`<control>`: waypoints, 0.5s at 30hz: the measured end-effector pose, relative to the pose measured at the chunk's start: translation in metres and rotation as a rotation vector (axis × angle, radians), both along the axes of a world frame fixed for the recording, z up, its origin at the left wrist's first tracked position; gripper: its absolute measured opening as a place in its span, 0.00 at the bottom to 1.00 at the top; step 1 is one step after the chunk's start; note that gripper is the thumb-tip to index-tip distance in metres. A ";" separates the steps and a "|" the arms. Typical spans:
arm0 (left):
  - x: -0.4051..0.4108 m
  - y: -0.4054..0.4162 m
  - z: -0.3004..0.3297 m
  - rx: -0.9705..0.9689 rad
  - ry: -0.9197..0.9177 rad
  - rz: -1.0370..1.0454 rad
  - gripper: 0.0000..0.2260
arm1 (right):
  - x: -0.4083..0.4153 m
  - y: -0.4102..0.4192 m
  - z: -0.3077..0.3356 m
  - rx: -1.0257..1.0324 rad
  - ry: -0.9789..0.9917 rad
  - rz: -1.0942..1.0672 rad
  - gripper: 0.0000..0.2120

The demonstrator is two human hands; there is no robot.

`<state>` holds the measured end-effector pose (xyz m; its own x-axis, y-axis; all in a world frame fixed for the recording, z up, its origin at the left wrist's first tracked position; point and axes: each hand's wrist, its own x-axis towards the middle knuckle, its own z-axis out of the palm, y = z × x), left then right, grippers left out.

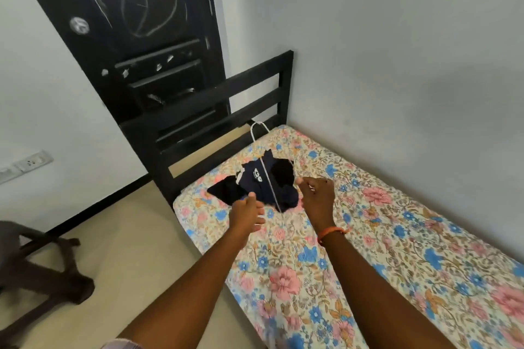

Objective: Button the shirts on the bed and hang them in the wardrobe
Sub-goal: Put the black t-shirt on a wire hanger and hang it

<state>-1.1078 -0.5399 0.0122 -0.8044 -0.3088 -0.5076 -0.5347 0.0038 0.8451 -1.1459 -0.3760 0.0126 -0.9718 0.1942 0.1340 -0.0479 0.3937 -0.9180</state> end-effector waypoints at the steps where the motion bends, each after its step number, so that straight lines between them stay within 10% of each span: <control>1: -0.020 -0.013 -0.008 -0.008 -0.040 0.010 0.18 | -0.025 -0.008 -0.007 0.014 -0.006 0.024 0.16; 15: -0.339 -0.139 -0.252 -0.131 -0.428 -0.049 0.10 | -0.282 -0.094 -0.160 0.052 -0.223 -0.173 0.22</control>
